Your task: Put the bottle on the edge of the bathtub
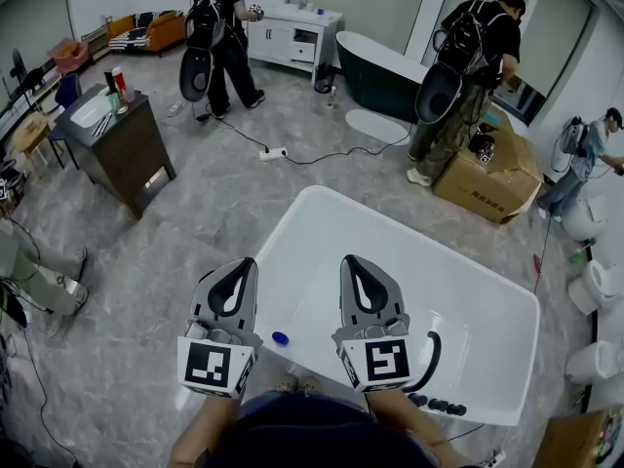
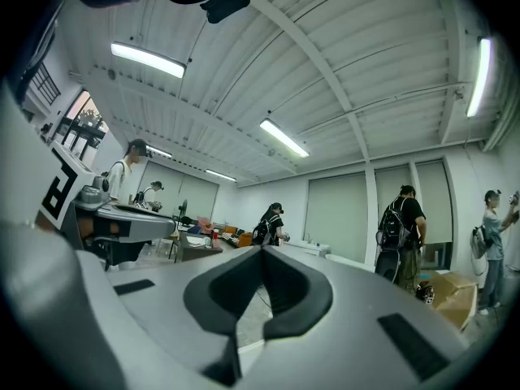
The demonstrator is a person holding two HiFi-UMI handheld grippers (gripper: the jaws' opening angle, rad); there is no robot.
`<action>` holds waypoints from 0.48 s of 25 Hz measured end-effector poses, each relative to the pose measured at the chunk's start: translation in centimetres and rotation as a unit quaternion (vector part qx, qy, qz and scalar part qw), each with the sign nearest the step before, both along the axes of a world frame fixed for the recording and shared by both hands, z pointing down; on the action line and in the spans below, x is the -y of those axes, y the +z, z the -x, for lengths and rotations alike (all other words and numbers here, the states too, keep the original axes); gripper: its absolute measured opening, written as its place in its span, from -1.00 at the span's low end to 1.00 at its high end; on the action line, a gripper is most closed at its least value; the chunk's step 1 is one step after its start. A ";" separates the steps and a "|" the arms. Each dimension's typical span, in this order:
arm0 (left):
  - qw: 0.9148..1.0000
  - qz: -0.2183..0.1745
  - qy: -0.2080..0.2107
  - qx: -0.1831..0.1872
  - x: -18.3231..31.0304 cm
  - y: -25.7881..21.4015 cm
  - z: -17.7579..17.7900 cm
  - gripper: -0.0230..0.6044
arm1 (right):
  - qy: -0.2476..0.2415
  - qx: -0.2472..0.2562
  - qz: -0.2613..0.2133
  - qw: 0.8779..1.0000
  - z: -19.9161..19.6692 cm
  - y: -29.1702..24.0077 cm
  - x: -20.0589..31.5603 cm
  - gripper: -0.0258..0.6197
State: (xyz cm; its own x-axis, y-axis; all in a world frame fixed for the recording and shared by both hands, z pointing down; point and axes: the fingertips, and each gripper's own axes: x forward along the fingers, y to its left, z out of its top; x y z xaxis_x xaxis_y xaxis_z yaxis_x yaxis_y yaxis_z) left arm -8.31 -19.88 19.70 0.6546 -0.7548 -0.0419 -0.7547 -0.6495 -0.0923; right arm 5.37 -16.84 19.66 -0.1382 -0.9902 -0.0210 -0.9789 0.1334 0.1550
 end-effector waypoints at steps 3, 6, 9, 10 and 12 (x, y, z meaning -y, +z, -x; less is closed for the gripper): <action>1.000 -0.001 -0.003 0.001 -0.1 0.0 0.4 -0.85 | 0.001 0.005 -0.001 1.000 -0.1 0.1 -0.1 -0.83; 1.000 0.000 -0.004 0.001 -0.3 0.1 0.5 -0.86 | -0.002 0.008 0.003 1.000 0.2 0.5 -0.3 -0.83; 1.000 -0.002 -0.003 0.001 -0.6 0.0 0.4 -0.85 | -0.010 0.010 0.003 1.000 0.5 0.5 -0.5 -0.83; 1.000 -0.003 -0.002 0.002 -0.9 0.1 0.3 -0.85 | -0.011 0.011 0.002 1.000 0.5 0.5 -0.6 -0.83; 1.000 -0.003 -0.002 0.002 -1.2 0.1 0.2 -0.86 | -0.012 0.011 0.000 1.000 0.6 0.5 -0.9 -0.83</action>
